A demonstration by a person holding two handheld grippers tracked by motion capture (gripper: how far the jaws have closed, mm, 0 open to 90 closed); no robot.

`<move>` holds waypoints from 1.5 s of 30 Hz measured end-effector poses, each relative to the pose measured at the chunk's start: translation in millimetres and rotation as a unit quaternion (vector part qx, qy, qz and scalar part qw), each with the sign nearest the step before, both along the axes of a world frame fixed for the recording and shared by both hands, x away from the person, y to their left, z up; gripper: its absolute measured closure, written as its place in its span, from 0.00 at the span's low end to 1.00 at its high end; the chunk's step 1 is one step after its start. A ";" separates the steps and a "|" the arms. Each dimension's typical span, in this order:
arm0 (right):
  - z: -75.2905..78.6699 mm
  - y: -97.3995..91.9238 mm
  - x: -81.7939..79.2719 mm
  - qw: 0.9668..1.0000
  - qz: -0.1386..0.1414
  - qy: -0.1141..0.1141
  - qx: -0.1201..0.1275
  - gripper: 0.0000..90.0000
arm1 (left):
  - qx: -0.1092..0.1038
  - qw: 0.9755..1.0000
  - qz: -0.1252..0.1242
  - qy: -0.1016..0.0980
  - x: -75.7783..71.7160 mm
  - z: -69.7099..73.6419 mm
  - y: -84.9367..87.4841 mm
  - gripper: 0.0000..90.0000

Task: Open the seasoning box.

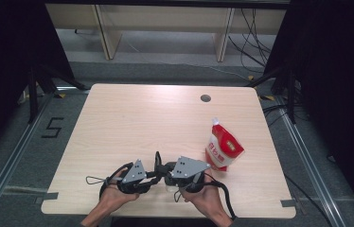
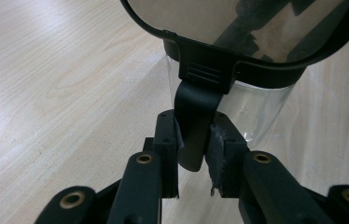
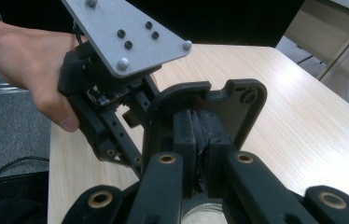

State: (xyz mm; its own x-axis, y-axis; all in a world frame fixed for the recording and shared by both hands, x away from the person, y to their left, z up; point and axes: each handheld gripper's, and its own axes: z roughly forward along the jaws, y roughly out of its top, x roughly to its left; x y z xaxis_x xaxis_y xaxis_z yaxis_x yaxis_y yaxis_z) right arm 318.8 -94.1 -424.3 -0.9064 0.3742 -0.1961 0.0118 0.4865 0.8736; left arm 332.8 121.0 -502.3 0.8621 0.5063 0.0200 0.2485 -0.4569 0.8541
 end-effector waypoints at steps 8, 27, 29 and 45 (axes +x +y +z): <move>-1.0 0.0 0.8 1.000 0.001 0.001 0.002 0.96 | -0.003 1.000 -0.002 0.005 0.3 -0.2 0.7 0.82; -1.9 -54.2 -2.4 0.998 -0.050 0.005 0.035 0.78 | -0.016 1.000 0.007 0.018 -1.4 3.2 13.7 0.61; -4.0 -63.3 -4.7 0.997 -0.057 0.005 0.043 0.75 | -0.023 1.000 0.010 0.015 -3.8 4.3 17.3 0.54; -26.7 -108.8 -15.4 0.990 -0.126 0.037 0.061 0.49 | -0.036 0.995 0.072 0.064 -19.5 0.5 38.1 0.22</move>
